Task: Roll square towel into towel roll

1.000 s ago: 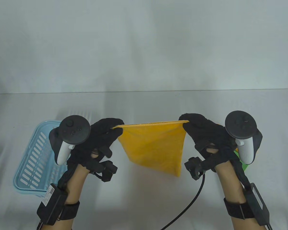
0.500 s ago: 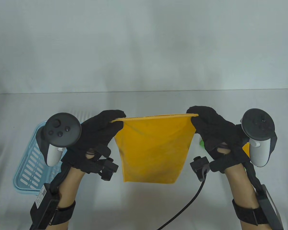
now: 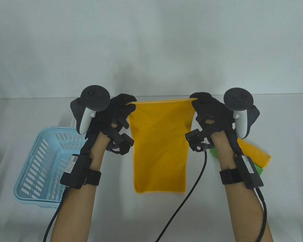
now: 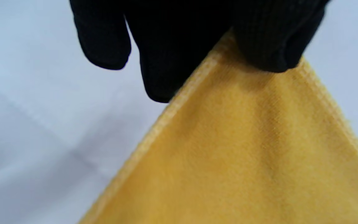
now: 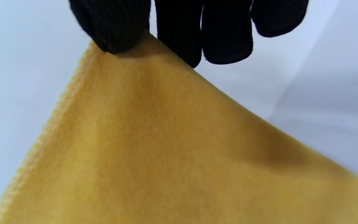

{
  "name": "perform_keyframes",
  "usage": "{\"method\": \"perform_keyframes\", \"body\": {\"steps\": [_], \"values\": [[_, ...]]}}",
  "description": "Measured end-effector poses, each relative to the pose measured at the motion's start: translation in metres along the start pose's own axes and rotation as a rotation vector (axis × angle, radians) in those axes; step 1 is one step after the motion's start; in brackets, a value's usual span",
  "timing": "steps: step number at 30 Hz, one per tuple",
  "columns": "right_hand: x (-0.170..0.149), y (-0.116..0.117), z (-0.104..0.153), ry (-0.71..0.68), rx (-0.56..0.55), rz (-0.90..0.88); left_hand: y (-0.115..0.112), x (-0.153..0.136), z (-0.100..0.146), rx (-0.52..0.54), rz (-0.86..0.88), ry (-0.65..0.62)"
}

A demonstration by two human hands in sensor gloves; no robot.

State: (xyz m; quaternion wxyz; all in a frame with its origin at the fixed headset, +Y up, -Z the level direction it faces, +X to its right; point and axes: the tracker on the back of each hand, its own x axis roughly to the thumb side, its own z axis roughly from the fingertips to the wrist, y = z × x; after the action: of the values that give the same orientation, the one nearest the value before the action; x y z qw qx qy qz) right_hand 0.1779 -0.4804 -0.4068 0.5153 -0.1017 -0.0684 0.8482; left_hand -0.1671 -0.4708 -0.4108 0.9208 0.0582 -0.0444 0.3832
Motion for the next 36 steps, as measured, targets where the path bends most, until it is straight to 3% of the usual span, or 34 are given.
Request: {"method": "perform_keyframes", "body": {"steps": [3,6,13,17,24,31,36], "values": [[0.019,-0.015,0.0,-0.05,-0.043,0.007,0.01,0.019,0.002,0.008,-0.068,-0.053],[0.009,-0.013,-0.003,-0.048,-0.044,0.042,-0.003,0.014,0.002,0.001,-0.133,-0.033],[-0.071,0.024,0.001,0.066,0.062,0.095,-0.062,-0.038,0.007,-0.096,-0.19,0.078],[-0.114,0.039,0.019,0.092,0.158,0.082,-0.082,-0.062,0.025,-0.156,-0.199,0.088],[-0.176,0.052,0.066,0.114,0.318,0.085,-0.113,-0.095,0.079,-0.292,-0.268,0.06],[-0.209,0.06,0.097,0.133,0.419,0.164,-0.141,-0.116,0.122,-0.406,-0.34,0.069],[-0.22,0.069,0.102,0.148,0.491,0.241,-0.157,-0.128,0.134,-0.457,-0.376,0.066]]}}
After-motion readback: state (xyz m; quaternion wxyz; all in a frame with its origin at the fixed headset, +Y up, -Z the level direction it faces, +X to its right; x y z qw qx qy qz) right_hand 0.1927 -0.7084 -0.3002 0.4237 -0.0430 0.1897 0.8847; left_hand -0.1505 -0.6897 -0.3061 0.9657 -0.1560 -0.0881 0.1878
